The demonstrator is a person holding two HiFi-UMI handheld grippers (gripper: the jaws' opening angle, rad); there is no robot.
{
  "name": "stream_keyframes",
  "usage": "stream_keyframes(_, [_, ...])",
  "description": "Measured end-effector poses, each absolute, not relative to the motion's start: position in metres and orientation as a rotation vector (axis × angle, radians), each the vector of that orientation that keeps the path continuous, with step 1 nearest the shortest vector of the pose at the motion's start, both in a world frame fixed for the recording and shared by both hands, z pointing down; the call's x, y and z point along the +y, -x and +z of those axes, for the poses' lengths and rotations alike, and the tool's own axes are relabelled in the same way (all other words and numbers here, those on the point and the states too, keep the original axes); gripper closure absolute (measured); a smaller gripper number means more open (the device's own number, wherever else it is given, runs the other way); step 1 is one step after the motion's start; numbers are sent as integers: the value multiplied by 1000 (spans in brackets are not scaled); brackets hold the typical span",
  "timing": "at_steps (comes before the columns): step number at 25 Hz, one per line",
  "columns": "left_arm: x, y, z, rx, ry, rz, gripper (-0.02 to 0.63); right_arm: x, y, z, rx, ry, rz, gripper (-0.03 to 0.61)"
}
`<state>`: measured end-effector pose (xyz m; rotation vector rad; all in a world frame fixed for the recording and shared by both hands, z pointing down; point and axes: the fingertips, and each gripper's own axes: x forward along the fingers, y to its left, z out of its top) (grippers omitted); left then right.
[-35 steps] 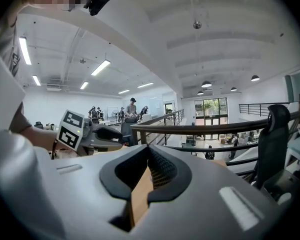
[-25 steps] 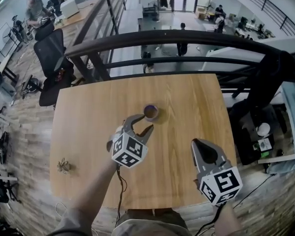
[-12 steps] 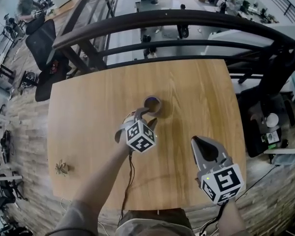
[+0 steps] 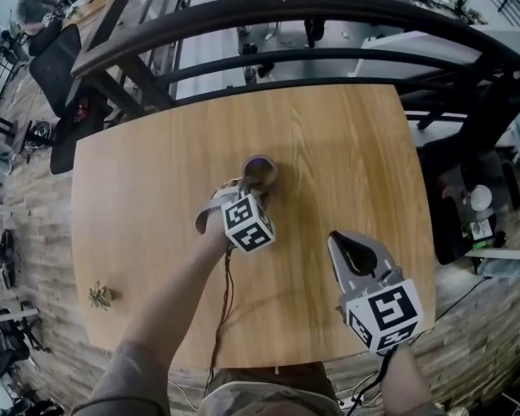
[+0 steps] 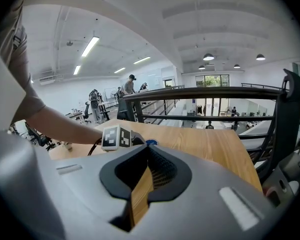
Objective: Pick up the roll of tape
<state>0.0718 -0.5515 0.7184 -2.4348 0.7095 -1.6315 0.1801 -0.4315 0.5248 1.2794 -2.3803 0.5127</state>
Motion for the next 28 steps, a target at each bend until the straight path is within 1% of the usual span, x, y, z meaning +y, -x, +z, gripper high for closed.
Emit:
stream_keyframes(1, [-550, -71, 720, 692, 2421, -1647, 524, -431, -179, 527, -2380, -1273, 514, 568])
stream_keyframes(5, [-545, -78, 718, 649, 2428, -1661, 555, -429, -175, 529, -2377, -1245, 504, 568])
stream_keyframes(10, [-526, -82, 711, 696, 2537, -1615, 563, -425, -173, 524, -2377, -1252, 508, 568])
stream_keyframes(16, [-511, -92, 636, 928, 2798, -1235, 565, -419, -174, 496, -2401, -1297, 480, 568])
stream_keyframes(23, [-483, -79, 517, 1125, 2816, -768, 563, -406, -166, 433, -2477, -1360, 352, 568])
stream_keyframes(28, [-447, -57, 433, 1231, 2755, -522, 561, -386, -158, 380, -2535, -1416, 235, 568])
